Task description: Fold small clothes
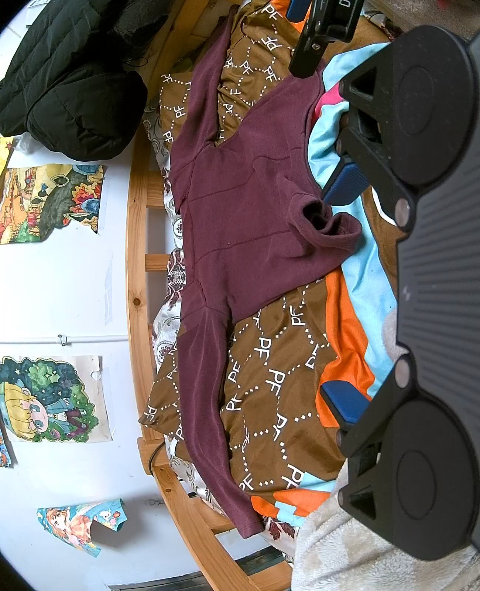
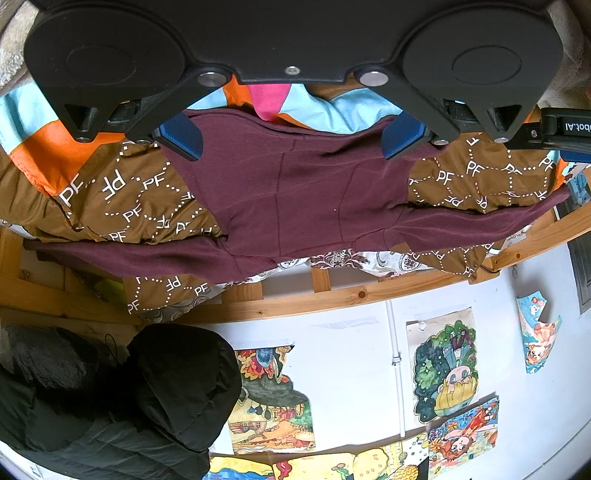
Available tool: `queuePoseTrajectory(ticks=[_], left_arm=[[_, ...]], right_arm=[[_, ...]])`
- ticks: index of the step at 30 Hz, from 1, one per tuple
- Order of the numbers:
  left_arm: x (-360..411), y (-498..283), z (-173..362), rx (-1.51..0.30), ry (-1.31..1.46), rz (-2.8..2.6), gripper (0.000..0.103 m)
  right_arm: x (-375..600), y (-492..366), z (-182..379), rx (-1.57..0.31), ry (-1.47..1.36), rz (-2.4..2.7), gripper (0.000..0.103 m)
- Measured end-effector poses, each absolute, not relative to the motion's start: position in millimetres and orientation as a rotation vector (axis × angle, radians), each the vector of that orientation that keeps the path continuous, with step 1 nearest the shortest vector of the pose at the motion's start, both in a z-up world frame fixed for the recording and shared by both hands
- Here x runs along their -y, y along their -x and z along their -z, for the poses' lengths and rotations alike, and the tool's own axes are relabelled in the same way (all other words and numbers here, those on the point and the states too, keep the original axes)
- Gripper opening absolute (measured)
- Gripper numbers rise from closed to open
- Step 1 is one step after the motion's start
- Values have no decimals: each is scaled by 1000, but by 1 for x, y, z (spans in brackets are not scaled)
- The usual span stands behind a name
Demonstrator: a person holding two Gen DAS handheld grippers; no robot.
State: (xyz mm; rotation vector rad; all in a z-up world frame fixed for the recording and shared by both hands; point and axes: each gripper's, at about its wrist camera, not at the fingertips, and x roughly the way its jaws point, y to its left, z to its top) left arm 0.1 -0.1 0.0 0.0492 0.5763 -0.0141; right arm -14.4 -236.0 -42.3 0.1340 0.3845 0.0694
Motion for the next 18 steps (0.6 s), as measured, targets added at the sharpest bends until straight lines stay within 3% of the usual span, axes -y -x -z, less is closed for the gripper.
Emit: queuePoseTrajectory(ticks=[18], left_arm=[[0,0,0,-576,-48,14,102]], right_arm=[[237,14,43,-385,-138,-69,103]])
